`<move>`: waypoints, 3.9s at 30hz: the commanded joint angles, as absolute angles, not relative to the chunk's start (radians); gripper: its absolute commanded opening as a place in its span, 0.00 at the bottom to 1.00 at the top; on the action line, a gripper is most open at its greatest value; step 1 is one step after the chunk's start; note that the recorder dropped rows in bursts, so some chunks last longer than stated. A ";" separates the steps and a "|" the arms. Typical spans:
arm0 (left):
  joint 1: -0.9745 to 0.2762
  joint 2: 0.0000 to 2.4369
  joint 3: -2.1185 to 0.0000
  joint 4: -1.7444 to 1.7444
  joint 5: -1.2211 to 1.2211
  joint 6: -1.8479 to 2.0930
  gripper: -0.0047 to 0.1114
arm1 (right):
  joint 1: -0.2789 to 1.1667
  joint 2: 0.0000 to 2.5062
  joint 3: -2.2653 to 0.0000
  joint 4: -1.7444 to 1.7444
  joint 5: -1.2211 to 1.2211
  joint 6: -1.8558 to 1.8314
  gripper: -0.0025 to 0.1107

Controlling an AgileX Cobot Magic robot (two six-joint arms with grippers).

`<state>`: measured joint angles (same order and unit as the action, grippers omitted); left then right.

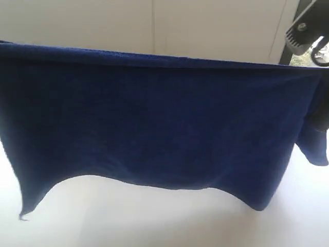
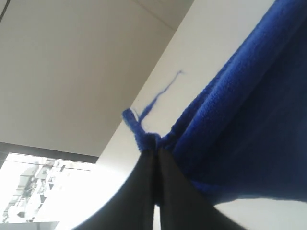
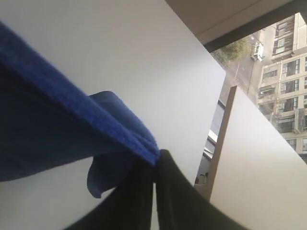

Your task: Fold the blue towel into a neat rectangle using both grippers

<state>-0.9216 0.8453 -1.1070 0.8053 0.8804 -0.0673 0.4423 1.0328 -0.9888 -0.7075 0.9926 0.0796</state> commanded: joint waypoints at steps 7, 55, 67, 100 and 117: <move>-0.920 0.807 -1.107 0.737 1.176 -0.016 0.04 | 0.438 0.950 -1.050 -0.619 1.221 -0.050 0.02; -0.519 1.490 -0.839 1.370 0.090 -0.951 0.94 | 0.438 1.692 -1.045 -1.345 0.624 0.766 0.68; -0.601 1.586 -0.833 1.213 -0.064 -1.071 0.54 | 0.438 1.704 -1.045 -1.155 0.654 0.695 0.68; -0.611 1.827 -0.721 1.076 0.261 -1.009 0.04 | 0.438 1.696 -1.045 -0.919 0.716 0.480 0.68; -0.611 1.827 -0.721 0.647 0.553 -0.654 0.04 | 0.314 1.610 -1.045 -0.389 0.761 -0.067 0.64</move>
<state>-0.6157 1.7705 -0.7767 0.8411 0.4012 -0.6725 0.3641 1.6191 -1.0458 -0.5911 0.7535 0.1228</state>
